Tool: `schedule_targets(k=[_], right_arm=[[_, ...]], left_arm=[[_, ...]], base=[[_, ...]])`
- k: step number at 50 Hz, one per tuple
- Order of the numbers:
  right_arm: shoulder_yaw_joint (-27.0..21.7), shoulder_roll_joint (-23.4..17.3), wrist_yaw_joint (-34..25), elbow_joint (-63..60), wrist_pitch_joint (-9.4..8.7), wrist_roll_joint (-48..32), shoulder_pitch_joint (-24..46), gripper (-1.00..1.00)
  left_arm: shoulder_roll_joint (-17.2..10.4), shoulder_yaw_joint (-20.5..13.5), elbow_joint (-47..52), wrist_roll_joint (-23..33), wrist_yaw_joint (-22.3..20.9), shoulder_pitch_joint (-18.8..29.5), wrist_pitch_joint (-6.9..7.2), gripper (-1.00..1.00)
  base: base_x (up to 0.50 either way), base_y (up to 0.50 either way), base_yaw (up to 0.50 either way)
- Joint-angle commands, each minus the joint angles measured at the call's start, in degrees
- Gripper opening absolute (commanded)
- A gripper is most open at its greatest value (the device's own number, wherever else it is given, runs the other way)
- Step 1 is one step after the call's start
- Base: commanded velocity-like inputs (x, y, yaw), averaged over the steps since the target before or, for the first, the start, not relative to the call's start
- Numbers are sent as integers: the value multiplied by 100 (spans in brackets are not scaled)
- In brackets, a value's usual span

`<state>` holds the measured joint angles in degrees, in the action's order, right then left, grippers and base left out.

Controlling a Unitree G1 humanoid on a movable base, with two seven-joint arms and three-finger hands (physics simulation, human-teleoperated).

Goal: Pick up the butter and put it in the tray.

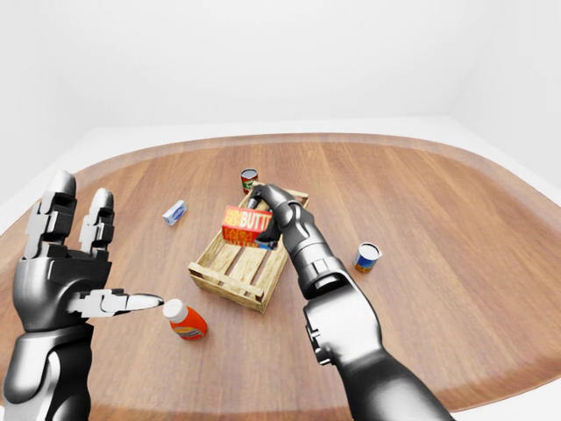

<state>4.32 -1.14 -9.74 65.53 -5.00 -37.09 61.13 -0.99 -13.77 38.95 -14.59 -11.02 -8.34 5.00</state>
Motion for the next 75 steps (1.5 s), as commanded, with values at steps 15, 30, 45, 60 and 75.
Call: schedule_targets(k=[15,30,45,60,75], right_arm=[[-174,324,1472,756,0,23,190,-100],[-193,522,1742,885,0,-26,26,-100],[-212,624,1808,1029,0,-84,-136,-100],[-255,621,1810,1068,0,-97,-262,-100],[-249,647,1845,1069,0,-102,-199,-100]], left_arm=[[12,29,12,24,-36,-34,0,100],[37,80,32,105,-112,-116,0,100],[38,76,5,103,-122,-105,0,100],[24,15,-12,51,-121,-63,0,100],[30,10,17,43,-129,-82,0,100]], base=[[0,0,0],[0,0,0],[0,0,0],[0,0,0],[0,0,0]])
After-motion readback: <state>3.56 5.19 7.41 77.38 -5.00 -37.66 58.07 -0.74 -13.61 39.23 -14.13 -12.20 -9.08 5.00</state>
